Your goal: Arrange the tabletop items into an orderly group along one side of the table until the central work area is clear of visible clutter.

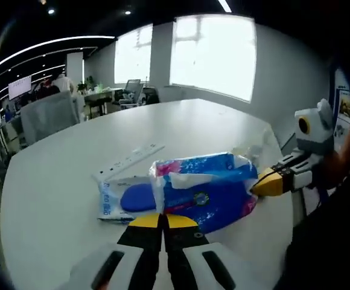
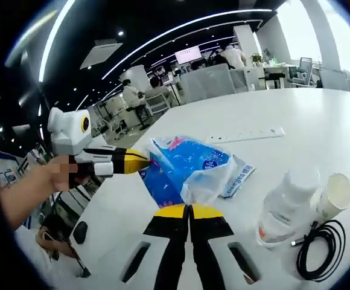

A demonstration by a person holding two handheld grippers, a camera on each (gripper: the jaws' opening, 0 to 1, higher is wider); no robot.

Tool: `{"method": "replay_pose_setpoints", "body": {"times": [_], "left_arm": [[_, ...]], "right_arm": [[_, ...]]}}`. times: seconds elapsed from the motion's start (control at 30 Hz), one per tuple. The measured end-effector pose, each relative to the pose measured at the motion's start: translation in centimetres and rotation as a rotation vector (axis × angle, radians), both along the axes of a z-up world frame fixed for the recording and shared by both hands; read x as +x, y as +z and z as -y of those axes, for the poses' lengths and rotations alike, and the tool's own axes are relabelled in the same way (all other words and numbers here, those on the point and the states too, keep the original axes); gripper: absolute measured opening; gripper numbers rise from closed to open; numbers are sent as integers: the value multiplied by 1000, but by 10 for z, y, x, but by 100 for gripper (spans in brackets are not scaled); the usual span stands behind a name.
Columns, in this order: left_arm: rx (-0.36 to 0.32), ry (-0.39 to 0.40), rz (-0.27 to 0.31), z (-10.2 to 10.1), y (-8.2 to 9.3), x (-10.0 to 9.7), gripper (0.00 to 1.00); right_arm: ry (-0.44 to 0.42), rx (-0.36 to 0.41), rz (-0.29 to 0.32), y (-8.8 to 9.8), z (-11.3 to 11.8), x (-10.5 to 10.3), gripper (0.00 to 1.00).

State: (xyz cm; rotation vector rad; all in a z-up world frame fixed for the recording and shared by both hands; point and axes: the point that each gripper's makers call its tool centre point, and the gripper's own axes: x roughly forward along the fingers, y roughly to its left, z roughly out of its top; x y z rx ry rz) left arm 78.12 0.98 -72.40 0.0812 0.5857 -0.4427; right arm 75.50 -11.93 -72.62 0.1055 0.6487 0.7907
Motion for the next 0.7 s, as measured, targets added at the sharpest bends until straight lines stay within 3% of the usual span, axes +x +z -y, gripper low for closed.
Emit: {"method": "replay_pose_setpoints", "body": {"times": [0.2, 0.7], "left_arm": [[-9, 54, 30, 3, 27, -1, 0], [-58, 158, 49, 39, 81, 8, 0]], "right_arm": [[35, 13, 48, 29, 8, 11, 0], [103, 3, 68, 65, 39, 62, 0]]}}
